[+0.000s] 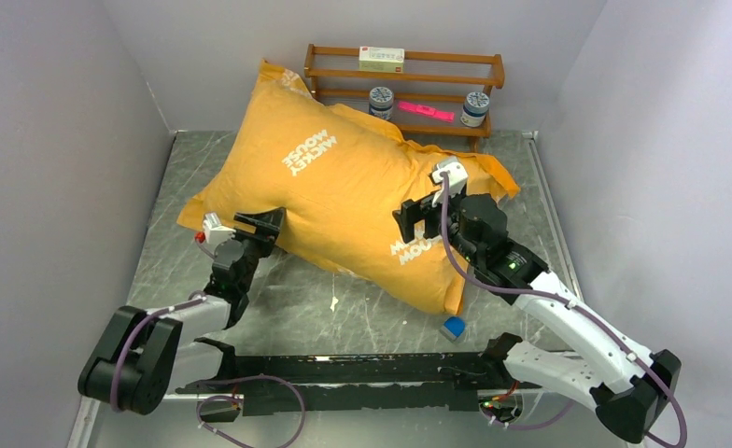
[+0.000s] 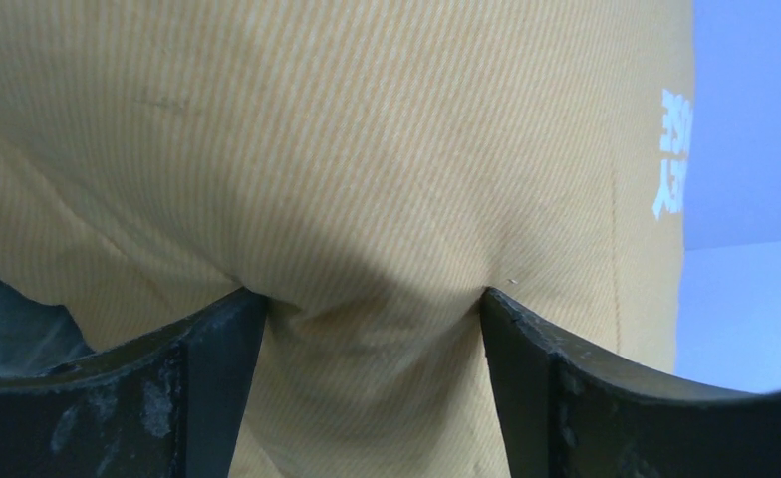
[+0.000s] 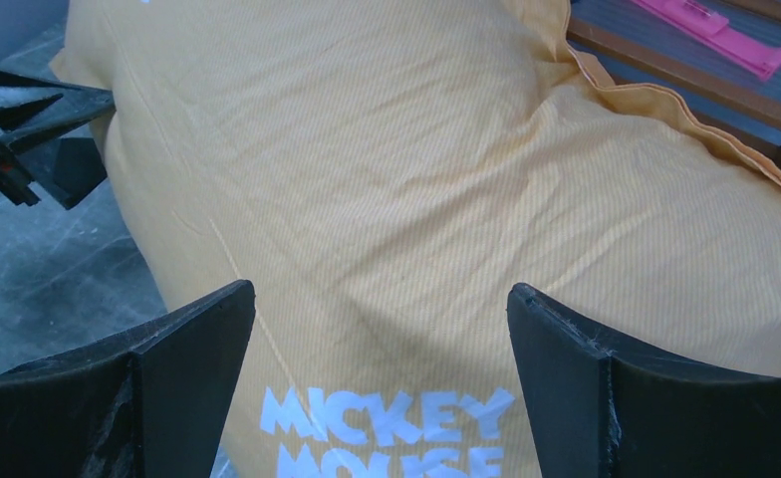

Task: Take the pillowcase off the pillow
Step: Turn over the pillow at the center of the board.

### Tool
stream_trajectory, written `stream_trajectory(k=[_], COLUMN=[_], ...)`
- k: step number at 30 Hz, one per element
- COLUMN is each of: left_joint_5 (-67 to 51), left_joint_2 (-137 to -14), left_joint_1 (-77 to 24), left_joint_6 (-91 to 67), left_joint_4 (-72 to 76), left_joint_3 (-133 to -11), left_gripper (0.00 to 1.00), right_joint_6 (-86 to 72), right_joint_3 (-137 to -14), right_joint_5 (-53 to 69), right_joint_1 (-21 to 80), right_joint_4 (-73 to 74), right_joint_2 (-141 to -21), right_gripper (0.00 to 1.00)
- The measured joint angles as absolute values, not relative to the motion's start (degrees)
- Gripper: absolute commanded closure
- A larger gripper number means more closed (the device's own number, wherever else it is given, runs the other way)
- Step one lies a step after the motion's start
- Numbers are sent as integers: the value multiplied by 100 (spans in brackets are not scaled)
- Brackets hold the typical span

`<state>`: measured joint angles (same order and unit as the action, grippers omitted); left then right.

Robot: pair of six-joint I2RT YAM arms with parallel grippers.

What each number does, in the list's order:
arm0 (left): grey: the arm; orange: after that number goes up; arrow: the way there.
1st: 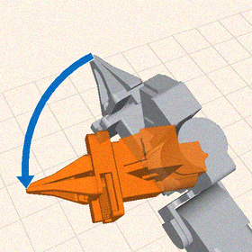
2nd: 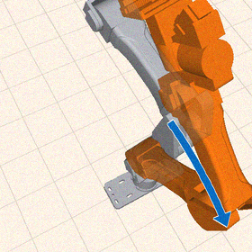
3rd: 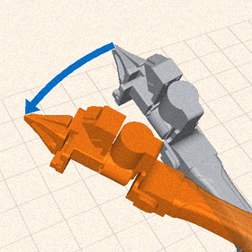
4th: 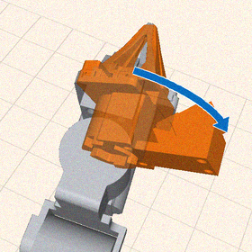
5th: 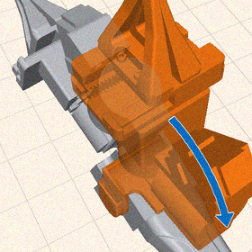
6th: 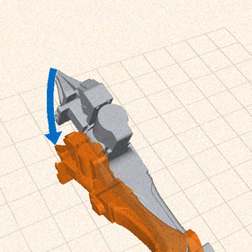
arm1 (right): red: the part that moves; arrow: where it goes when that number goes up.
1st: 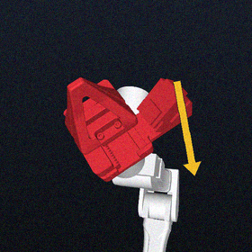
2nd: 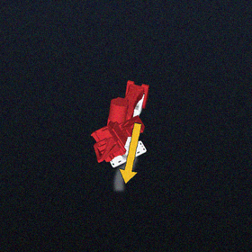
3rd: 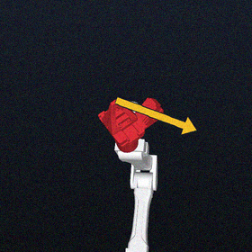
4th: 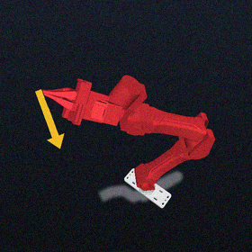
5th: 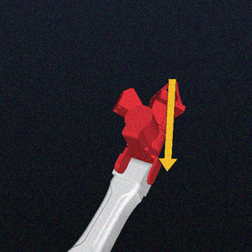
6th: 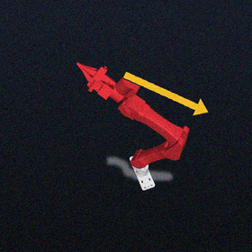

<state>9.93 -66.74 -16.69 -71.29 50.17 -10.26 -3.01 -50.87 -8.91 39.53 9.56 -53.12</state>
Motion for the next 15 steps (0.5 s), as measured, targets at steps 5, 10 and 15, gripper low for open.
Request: stream_trajectory(k=[5,10,15], left_joint_5=[939,884,891], left_joint_2=[-7194,-7522,-7367], left_joint_1=[-1662,-1658,-1658], left_joint_6=[-7190,-7170,-7015], left_joint_4=[5695,6215,6200], left_joint_3=[-1068,-1081,-1083], left_gripper=[64,95,95], right_joint_6=[-303,-301,-303], right_joint_3=[-5087,-5087,-5087], right_joint_5=[-893,-913,-954], right_joint_1=[3953,3953,3953], right_joint_4=[1048,1135,1291], right_joint_2=[-5253,-5159,-5039], right_gripper=[0,0,0])
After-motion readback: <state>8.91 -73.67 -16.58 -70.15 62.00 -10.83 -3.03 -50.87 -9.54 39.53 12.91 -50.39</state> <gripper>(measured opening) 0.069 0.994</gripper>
